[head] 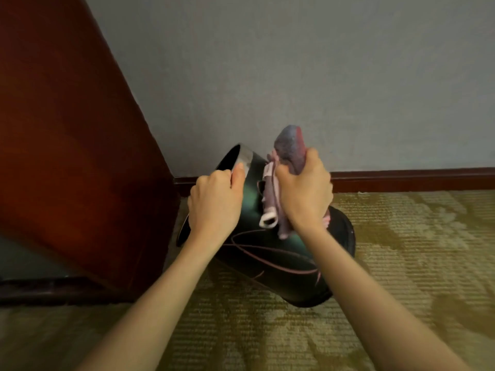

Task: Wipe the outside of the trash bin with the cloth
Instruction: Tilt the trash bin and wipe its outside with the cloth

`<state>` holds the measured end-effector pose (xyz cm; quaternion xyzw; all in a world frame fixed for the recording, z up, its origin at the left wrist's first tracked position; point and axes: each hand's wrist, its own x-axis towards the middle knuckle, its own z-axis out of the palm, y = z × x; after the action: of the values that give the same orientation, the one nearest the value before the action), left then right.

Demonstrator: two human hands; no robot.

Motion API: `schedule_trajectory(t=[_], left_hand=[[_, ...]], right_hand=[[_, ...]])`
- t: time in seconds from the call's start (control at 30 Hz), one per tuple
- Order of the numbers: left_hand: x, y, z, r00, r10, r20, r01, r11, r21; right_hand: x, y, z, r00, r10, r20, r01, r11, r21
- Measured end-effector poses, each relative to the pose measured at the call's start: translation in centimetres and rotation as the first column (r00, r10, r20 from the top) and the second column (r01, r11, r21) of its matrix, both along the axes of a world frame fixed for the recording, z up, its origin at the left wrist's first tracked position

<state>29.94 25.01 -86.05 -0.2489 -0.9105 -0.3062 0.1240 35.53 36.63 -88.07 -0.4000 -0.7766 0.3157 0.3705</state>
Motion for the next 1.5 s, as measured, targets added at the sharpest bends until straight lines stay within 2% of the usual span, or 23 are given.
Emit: schedule_trajectory(t=[0.1, 0.27, 0.37, 0.5, 0.7, 0.83, 1.03, 1.17, 1.3, 1.5], left_hand=[[-0.6, -0.1, 0.0, 1.000, -0.003, 0.031, 0.002, 0.999, 0.037], [-0.3, -0.9, -0.2, 0.993, -0.096, 0.069, 0.089, 0.992, 0.090], [-0.3, -0.9, -0.1, 0.988, -0.154, 0.026, 0.152, 0.986, 0.071], [0.4, -1.2, -0.2, 0.967, -0.243, -0.073, 0.240, 0.970, -0.048], [1.7, -1.0, -0.1, 0.969, -0.243, -0.054, 0.245, 0.969, 0.039], [2.1, -0.3, -0.1, 0.969, -0.242, -0.058, 0.244, 0.970, 0.023], [1.7, 0.8, -0.3, 0.970, -0.239, 0.042, 0.235, 0.969, 0.081], [0.7, 1.5, 0.0, 0.973, -0.209, 0.100, 0.201, 0.976, 0.081], [0.1, 1.5, 0.0, 0.976, -0.190, 0.105, 0.183, 0.980, 0.075], [1.1, 0.1, 0.0, 0.969, -0.248, 0.018, 0.246, 0.965, 0.089]], right_hand=[[1.4, -3.4, -0.7, 0.989, 0.030, -0.145, -0.025, 0.999, 0.041], [1.5, -3.6, -0.6, 0.988, 0.061, -0.139, -0.060, 0.998, 0.016], [0.9, -2.6, 0.0, 0.994, 0.054, -0.093, -0.053, 0.998, 0.014], [-1.3, -0.3, 1.5, 0.999, 0.049, 0.024, -0.047, 0.997, -0.057], [-4.8, 3.9, 2.4, 0.965, 0.140, 0.224, -0.068, 0.952, -0.300], [-5.1, 5.5, 2.5, 0.948, 0.157, 0.278, -0.045, 0.927, -0.372], [-2.9, 4.1, 2.2, 0.983, 0.041, 0.178, 0.002, 0.972, -0.233], [-0.5, 0.9, 2.1, 0.999, -0.032, 0.011, 0.033, 0.994, -0.103], [1.9, -2.9, 0.8, 0.983, -0.007, -0.183, -0.001, 0.999, -0.044], [1.8, -2.1, 1.0, 0.991, 0.041, -0.129, -0.047, 0.998, -0.043]])
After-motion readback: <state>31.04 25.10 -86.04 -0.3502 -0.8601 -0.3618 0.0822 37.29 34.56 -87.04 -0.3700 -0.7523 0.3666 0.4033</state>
